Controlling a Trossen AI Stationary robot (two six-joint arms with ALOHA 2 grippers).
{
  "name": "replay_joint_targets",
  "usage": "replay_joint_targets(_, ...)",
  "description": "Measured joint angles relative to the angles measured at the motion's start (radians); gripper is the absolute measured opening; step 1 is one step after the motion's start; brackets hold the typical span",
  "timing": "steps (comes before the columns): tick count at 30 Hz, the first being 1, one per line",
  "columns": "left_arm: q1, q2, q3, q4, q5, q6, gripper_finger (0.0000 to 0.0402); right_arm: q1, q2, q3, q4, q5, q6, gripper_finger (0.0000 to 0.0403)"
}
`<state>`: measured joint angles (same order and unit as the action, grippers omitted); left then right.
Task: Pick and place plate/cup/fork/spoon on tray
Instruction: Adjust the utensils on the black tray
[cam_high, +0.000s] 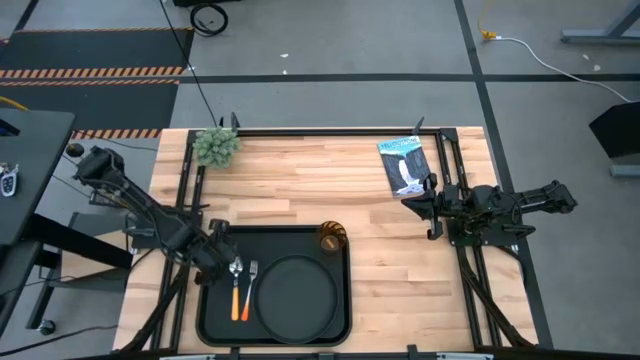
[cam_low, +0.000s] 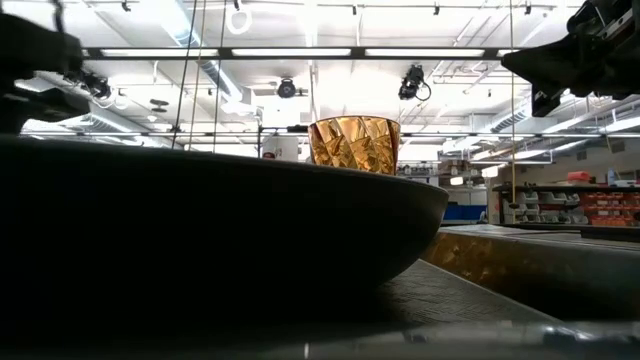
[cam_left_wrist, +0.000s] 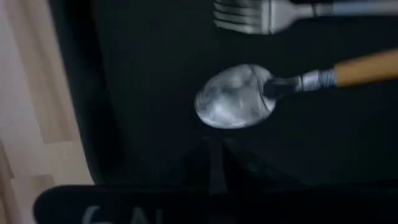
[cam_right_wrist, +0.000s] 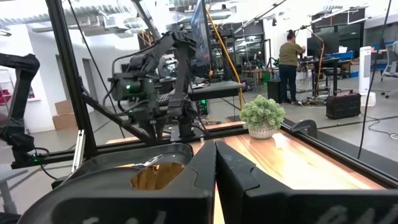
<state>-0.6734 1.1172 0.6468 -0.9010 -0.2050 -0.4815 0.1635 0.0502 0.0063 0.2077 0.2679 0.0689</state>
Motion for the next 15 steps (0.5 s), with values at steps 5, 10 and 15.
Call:
replay_joint_targets(5,-0.066,0.048,0.000,0.002,0.000,0.045,0.0076,0.000,0.000,0.000,0.000,0.000,0.000,0.0016)
replay_joint_targets(10,-0.124,0.095,0.000,0.041,0.013,0.068,0.0099,0.000,0.000,0.000,0.000,0.000,0.000,0.0016)
replay_joint_targets(15,-0.152,0.165,0.000,0.095,0.053,0.001,0.0122,0.000,0.000,0.000,0.000,0.000,0.000,0.0016)
